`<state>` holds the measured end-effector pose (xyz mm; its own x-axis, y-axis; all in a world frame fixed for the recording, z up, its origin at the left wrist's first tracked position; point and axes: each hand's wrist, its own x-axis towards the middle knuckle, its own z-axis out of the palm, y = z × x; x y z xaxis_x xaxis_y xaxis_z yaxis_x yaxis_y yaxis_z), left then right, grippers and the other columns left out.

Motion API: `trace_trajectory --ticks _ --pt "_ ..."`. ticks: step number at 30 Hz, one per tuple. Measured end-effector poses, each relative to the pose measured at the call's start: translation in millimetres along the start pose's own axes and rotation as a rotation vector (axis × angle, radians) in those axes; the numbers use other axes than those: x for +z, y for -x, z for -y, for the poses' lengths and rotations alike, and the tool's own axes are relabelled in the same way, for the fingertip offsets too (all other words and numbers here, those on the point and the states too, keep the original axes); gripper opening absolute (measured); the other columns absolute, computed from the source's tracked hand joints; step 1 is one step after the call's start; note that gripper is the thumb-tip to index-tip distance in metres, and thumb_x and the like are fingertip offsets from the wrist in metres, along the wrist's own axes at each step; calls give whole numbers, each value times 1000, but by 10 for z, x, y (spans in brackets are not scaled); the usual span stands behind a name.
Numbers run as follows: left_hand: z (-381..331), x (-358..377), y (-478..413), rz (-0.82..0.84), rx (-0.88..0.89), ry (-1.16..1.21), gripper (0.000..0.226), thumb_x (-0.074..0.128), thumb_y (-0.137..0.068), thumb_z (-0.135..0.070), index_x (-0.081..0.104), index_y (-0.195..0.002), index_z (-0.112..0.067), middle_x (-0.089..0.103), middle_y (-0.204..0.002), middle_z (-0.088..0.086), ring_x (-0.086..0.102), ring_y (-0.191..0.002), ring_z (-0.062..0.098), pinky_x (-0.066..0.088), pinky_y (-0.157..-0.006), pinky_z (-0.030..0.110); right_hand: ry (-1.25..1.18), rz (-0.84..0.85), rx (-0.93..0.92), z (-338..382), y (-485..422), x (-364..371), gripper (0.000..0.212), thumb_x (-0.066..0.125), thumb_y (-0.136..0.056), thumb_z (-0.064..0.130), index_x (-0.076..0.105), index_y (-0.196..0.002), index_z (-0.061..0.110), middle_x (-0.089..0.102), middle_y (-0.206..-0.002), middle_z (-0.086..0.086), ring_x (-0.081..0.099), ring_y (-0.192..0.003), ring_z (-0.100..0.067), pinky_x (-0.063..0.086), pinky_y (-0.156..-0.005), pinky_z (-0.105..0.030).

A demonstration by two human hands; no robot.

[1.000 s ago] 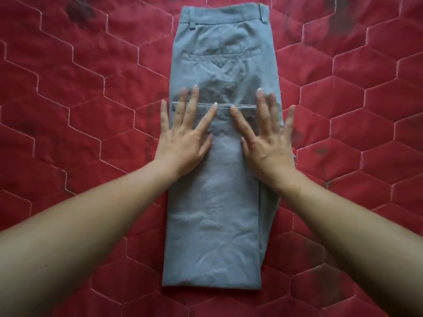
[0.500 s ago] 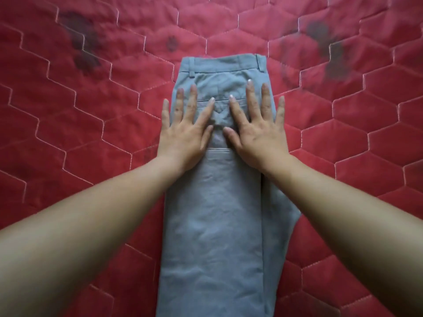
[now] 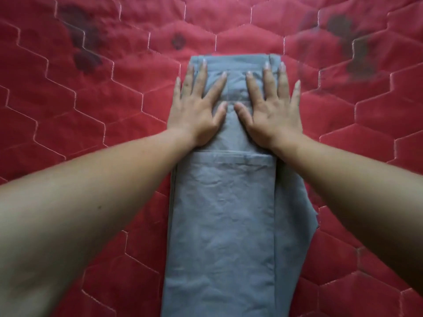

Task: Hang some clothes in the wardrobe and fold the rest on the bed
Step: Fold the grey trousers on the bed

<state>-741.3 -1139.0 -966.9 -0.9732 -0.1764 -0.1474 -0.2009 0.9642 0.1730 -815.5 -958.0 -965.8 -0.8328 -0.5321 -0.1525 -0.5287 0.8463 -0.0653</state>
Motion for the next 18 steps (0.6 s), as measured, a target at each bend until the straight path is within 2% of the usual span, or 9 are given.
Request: trace_trajectory --ticks 3,7,9,11,13,14,16,18 --pt "76 149 -26 -102 13 34 67 30 -94 -58 19 -158 -41 4 -169 7 -3 -156 30 4 -124 53 -32 -92 17 -31 -25 146 79 18 -94 74 19 -160 31 7 -170 -7 -2 -156 -32 5 -120 -65" --pt "4 -60 -6 11 -8 69 65 32 -99 -55 14 -159 -40 -5 -169 5 -10 -155 28 0 -125 52 -75 -19 18 -21 10 -48 78 23 -96 71 14 -161 29 1 -170 -3 -8 -156 -30 1 -122 -62" --pt "-48 -250 111 41 -17 162 63 37 -102 -47 14 -160 -36 -5 -170 3 -7 -156 26 4 -124 53 -287 19 88 33 91 -202 77 32 -99 64 9 -162 27 1 -170 1 -9 -156 -28 -2 -123 -60" --pt "-103 -414 449 -99 36 273 61 41 -102 -37 20 -159 -30 6 -169 5 4 -156 25 13 -124 52 -569 -32 220 99 399 -364 72 38 -101 55 14 -162 25 10 -170 0 -1 -156 -25 -2 -124 -57" --pt "-216 -411 1054 -226 113 320 61 45 -100 -32 28 -158 -24 12 -168 11 9 -156 28 20 -122 51 -649 -148 278 172 1003 -464 65 46 -100 45 31 -157 19 27 -164 -8 17 -154 -28 9 -124 -53" --pt "-306 -328 1424 -210 146 303 61 46 -99 -34 29 -157 -23 12 -168 13 8 -156 30 22 -122 52 -652 -206 313 186 1382 -453 61 52 -97 39 41 -152 15 39 -156 -13 30 -147 -30 19 -122 -49" --pt "-467 -77 2091 -60 196 176 62 43 -98 -41 31 -157 -27 10 -167 16 7 -155 33 23 -120 57 -684 -296 491 194 2171 -353 49 62 -91 28 56 -137 11 51 -133 -15 47 -125 -29 33 -110 -40" --pt "-544 187 2440 84 214 36 63 37 -97 -51 31 -157 -33 7 -167 17 6 -155 35 21 -119 61 -828 -267 773 210 2743 -238 39 70 -90 18 58 -126 10 53 -117 -11 54 -109 -29 40 -101 -36"
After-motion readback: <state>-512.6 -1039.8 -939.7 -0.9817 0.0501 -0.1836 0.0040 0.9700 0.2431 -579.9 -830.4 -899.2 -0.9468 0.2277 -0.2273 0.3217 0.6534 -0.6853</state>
